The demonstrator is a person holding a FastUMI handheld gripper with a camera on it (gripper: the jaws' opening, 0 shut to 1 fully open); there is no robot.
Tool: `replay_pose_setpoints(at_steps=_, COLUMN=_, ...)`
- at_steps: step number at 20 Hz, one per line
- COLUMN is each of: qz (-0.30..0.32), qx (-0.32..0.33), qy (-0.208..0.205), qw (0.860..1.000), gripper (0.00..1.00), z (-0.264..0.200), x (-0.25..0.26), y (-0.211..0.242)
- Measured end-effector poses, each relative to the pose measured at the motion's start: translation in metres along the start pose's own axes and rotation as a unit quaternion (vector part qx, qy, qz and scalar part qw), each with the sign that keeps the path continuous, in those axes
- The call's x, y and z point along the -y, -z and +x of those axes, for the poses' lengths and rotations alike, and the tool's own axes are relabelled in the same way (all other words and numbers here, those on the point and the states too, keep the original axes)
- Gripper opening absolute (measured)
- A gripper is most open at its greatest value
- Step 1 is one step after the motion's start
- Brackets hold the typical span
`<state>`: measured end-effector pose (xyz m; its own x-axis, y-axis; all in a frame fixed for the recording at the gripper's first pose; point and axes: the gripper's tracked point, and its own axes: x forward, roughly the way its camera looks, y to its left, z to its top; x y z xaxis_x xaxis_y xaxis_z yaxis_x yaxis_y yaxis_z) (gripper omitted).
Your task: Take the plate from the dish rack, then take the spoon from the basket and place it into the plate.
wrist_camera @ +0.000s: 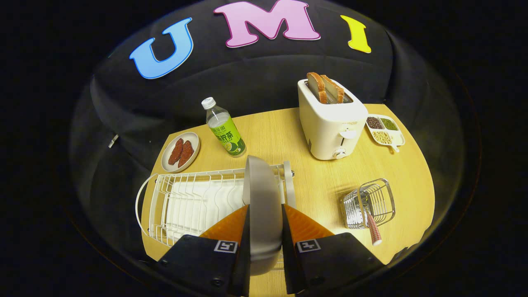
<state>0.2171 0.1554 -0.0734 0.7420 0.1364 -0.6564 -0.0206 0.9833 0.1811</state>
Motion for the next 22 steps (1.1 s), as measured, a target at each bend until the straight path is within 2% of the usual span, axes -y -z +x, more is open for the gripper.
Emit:
replay_pose_setpoints(at_steps=4, qz=-0.027, qx=0.011, qy=0.017, qw=0.999, gripper=0.32, z=-0.003, x=-0.010, y=-0.001)
replay_pose_setpoints(at_steps=11, qz=-0.089, qx=0.054, qy=0.037, qw=0.994, gripper=0.33, z=-0.014, x=-0.023, y=-0.022)
replay_pose_setpoints(at_steps=13, qz=-0.084, qx=0.051, qy=0.042, qw=0.994, gripper=0.32, z=-0.014, x=-0.019, y=-0.023)
replay_pose_setpoints(at_steps=18, qz=-0.024, qx=0.063, qy=0.071, qw=0.995, gripper=0.32, z=-0.016, x=0.004, y=-0.037)
replay_pose_setpoints(at_steps=22, qz=-0.010, qx=0.072, qy=0.069, qw=0.995, gripper=0.32, z=-0.025, x=0.008, y=-0.044)
